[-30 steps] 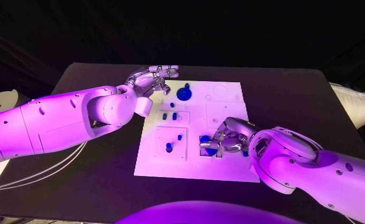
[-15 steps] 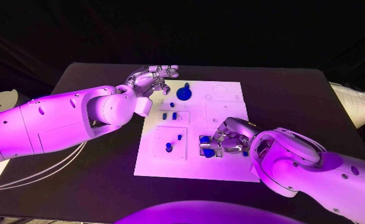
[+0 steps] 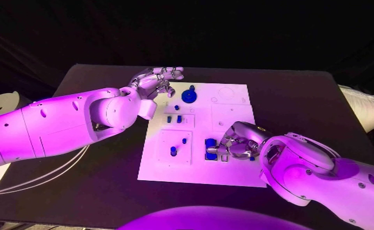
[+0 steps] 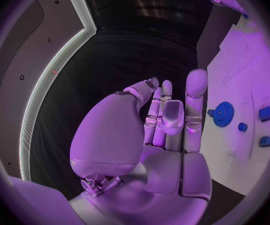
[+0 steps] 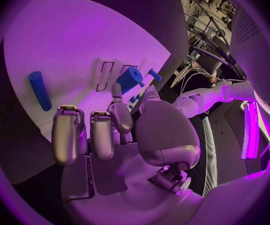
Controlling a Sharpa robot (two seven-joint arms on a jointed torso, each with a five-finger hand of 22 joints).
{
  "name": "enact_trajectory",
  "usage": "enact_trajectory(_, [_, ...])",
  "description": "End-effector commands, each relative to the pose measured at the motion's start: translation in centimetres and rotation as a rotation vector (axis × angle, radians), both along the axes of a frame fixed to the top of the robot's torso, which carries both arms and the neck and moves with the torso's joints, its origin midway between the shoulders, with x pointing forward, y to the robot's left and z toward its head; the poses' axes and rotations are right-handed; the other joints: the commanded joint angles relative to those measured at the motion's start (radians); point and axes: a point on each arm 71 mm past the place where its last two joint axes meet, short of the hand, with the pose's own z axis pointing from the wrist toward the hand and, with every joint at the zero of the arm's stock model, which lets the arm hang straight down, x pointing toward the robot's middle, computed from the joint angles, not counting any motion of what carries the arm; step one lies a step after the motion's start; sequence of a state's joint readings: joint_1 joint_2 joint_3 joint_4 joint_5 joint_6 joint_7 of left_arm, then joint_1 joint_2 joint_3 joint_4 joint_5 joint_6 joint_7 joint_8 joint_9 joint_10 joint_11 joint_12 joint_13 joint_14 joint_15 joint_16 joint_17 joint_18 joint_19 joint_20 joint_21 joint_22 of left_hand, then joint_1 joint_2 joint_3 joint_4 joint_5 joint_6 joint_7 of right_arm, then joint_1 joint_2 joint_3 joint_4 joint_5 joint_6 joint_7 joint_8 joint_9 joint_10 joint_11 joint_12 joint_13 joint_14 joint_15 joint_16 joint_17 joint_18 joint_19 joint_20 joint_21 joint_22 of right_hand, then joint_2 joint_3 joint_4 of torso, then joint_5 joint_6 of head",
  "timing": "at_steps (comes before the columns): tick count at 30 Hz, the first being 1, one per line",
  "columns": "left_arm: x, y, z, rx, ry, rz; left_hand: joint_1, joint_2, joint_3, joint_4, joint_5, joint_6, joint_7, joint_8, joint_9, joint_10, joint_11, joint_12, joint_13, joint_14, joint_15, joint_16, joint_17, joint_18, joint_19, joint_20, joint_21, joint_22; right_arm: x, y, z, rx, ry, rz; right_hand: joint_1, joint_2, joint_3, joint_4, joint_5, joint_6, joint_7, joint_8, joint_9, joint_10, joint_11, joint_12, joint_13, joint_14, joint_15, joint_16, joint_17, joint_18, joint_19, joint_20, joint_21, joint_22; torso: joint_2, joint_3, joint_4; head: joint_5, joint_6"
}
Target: Assemble the parts on the task board
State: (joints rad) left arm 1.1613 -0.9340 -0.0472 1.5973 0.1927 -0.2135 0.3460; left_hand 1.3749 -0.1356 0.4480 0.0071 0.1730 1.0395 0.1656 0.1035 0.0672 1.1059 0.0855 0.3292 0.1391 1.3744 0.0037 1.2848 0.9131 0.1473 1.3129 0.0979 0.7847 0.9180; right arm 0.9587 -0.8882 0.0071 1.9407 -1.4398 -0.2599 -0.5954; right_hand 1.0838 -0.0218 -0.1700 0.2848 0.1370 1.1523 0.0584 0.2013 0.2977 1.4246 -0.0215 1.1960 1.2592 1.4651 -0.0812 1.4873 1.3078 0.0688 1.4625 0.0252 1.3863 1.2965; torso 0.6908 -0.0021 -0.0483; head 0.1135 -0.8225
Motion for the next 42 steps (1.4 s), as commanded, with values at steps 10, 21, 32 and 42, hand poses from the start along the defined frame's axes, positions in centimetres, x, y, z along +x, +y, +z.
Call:
enact_trajectory(10, [-0.11, -0.31, 0.16, -0.011, -0.010, -0.026, -0.002, 0.009, -0.001, -0.005, 0.006, -0.007, 0.000, 0.003, 0.001, -0.004, 0.001, 0.003, 0.001, -0.009, -0.001, -0.004, -0.001, 0.013, -0.003, 0.004, -0.004, -0.001, 0.14, 0.48, -0.50, -0.027, 0.028, 0.032, 0.171, 0.051, 0.030, -0.069, 0.023, 0.011, -0.009, 0.012, 0.017, 0.021, -0.005, 0.039, 0.041, 0.082, -0.010, 0.010, 0.138, -0.009, 0.010, -0.010, 0.012, 0.014, 0.000, 0.0000, 0.0019, -0.001, -0.001])
enact_trajectory(21, [-0.12, -0.31, 0.16, -0.011, -0.010, -0.027, -0.002, 0.009, -0.001, -0.005, 0.006, -0.007, 0.000, 0.003, 0.001, -0.004, 0.001, 0.003, 0.001, -0.009, -0.001, -0.004, -0.001, 0.013, -0.003, 0.004, -0.004, -0.001, 0.48, 0.54, -0.82, -0.039, 0.034, 0.031, 0.190, 0.053, 0.031, -0.081, 0.014, 0.011, -0.009, 0.013, 0.020, 0.024, -0.005, 0.043, 0.048, 0.082, -0.010, 0.011, 0.141, -0.010, 0.010, -0.011, 0.013, 0.016, 0.000, 0.0003, -0.0001, 0.000, -0.001])
enact_trajectory(32, [-0.11, -0.31, 0.16, -0.011, -0.010, -0.027, -0.002, 0.009, -0.001, -0.005, 0.006, -0.007, 0.000, 0.003, 0.001, -0.004, 0.001, 0.003, 0.001, -0.009, -0.001, -0.004, -0.001, 0.013, -0.003, 0.004, -0.004, -0.001, 0.55, 0.31, -0.78, -0.039, 0.024, 0.025, 0.196, 0.043, 0.021, -0.089, -0.004, 0.011, -0.009, 0.014, 0.022, 0.024, -0.005, 0.043, 0.049, 0.082, -0.010, 0.010, 0.140, -0.010, 0.010, -0.010, 0.012, 0.015, -0.001, 0.0008, -0.0001, -0.002, 0.002])
enact_trajectory(42, [-0.08, -0.35, 0.15, -0.011, -0.011, -0.027, -0.002, 0.009, -0.001, -0.005, 0.006, -0.007, 0.000, 0.003, 0.001, -0.004, 0.001, 0.003, 0.001, -0.009, -0.001, -0.004, -0.001, 0.013, -0.003, 0.004, -0.004, -0.001, 0.74, -0.05, -0.60, -0.033, -0.010, 0.004, 0.222, 0.058, 0.030, -0.105, -0.005, 0.013, -0.012, 0.015, 0.025, 0.026, -0.007, 0.046, 0.055, 0.082, -0.012, 0.011, 0.142, -0.010, 0.010, -0.011, 0.013, 0.017, 0.000, 0.0006, -0.0003, -0.006, 0.007])
